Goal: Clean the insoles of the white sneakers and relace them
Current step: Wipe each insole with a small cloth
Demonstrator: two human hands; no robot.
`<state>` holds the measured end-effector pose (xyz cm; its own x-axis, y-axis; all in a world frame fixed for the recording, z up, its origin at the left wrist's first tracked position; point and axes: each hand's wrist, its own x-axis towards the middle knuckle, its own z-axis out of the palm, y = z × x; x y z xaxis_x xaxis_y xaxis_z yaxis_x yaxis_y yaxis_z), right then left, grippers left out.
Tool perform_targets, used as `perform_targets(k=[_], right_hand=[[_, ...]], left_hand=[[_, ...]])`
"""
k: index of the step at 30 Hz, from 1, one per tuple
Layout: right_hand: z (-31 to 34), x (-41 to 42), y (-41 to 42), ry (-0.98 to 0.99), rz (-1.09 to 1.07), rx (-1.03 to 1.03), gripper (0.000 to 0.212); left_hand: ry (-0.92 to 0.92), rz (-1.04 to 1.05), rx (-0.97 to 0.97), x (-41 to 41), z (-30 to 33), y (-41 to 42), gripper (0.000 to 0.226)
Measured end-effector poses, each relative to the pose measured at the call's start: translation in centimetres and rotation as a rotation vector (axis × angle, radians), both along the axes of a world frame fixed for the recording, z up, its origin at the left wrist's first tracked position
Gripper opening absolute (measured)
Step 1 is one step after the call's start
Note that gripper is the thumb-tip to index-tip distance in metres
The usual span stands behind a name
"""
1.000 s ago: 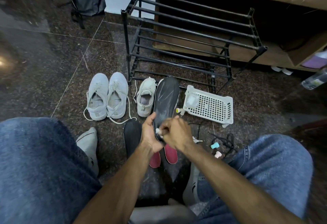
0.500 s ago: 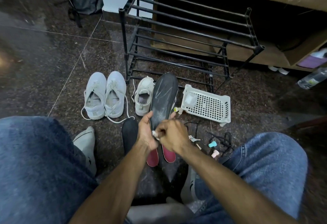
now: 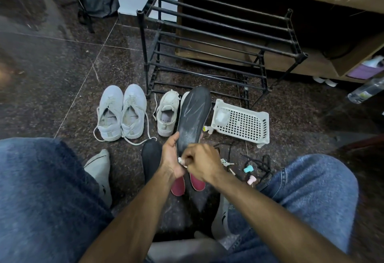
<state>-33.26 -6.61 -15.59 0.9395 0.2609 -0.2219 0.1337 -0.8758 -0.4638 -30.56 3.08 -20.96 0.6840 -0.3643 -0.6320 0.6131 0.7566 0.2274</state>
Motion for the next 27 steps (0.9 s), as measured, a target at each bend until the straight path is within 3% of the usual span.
perform_targets(k=[3,6,8,13,19,21,24,27], right_hand=[[-1.0,0.7,-1.3,0.070,-0.136,0.094,0.019],[-0.3,1.7,-1.6,0.237,-0.441,0.482,0.026],[0.8,2.0,-2.1,0.325,-0.582,0.721,0.019],[1.4,2.6,-3.2,0.426,-0.597,0.967,0.015],[0.0,2.4,-2.6,0.277,-0.539,0.713,0.014],[-0.6,2.0,-2.5,0.087,-0.421,0.478,0.017],[-0.2,1.0,-2.3,-0.141,-0.193,0.054,0.016],[0.2,0.5,-1.9,-0.185,-0.036,-0.058,0.025]], left_hand=[[-0.005,0.009,-0.017,0.1,0.3,-0.5,0.058],[-0.043,0.014,-0.032,0.7,0.8,-0.4,0.056],[-0.074,0.003,-0.012,1.0,1.4,-0.1,0.058],[-0.130,0.057,0.019,1.0,0.9,0.2,0.039],[-0.141,0.029,0.007,1.0,0.7,-0.1,0.045],[-0.108,0.049,0.014,1.0,0.7,-0.1,0.036],[-0.093,0.069,-0.004,1.1,0.7,0.1,0.041],[-0.108,0.079,0.000,1.1,0.9,0.2,0.043]])
